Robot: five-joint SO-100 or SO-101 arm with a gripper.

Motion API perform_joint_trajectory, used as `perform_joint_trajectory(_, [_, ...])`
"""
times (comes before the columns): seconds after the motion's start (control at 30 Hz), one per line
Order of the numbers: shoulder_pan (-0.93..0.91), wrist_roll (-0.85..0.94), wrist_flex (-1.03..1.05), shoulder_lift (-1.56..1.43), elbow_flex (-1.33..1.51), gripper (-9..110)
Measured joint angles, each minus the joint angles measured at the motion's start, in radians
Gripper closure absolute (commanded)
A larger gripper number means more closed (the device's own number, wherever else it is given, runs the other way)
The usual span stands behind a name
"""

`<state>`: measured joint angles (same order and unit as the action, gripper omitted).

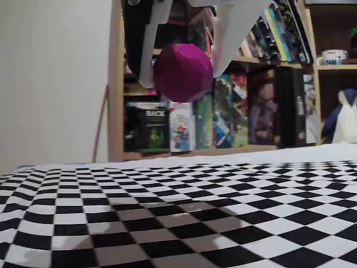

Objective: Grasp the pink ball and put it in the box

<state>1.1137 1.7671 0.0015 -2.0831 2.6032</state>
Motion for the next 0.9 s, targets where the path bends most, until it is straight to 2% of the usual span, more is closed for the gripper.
perform_joint_trajectory(0.27, [-0.052,0.0,0.041,-0.087,0.005,101])
perform_joint_trajectory(0.9, [-0.23,0.0,0.041,-0.092,0.006,101])
